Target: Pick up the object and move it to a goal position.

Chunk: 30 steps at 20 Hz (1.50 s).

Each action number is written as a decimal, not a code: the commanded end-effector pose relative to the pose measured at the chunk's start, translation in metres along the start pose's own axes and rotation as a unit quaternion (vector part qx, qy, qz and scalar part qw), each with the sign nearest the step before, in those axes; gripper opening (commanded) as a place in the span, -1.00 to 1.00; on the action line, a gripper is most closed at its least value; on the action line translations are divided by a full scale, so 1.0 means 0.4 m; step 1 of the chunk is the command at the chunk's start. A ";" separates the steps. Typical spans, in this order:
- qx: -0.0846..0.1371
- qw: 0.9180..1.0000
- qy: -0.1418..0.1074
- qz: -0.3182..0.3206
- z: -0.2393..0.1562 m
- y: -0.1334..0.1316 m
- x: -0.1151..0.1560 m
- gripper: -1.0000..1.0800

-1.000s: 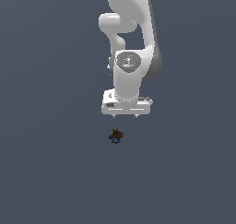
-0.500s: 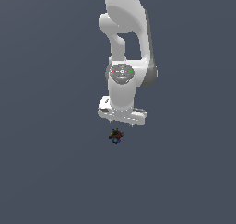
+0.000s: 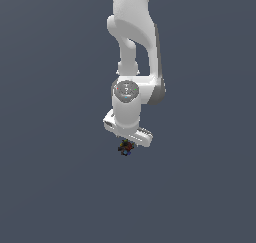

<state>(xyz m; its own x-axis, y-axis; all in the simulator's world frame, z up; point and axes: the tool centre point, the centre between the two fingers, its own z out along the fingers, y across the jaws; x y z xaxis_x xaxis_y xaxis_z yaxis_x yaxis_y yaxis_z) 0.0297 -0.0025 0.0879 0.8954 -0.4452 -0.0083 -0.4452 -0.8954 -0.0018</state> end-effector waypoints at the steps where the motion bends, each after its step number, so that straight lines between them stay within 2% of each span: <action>1: 0.000 1.000 0.002 0.017 0.010 0.004 0.009 0.92; 11: -0.001 1.000 0.004 0.029 0.028 0.007 0.015 0.92; 20: -0.001 1.000 0.004 0.031 0.130 0.009 0.014 0.92; 25: -0.001 0.999 0.004 0.032 0.145 0.008 0.017 0.92; 26: -0.001 0.999 0.004 0.032 0.145 0.008 0.017 -1.00; 30: -0.001 0.999 0.004 0.032 0.145 0.008 0.017 -1.00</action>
<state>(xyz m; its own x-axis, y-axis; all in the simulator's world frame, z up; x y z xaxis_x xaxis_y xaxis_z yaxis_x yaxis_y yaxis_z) 0.0371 -0.0089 0.0345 0.8648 -0.5021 0.0078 -0.5020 -0.8648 -0.0043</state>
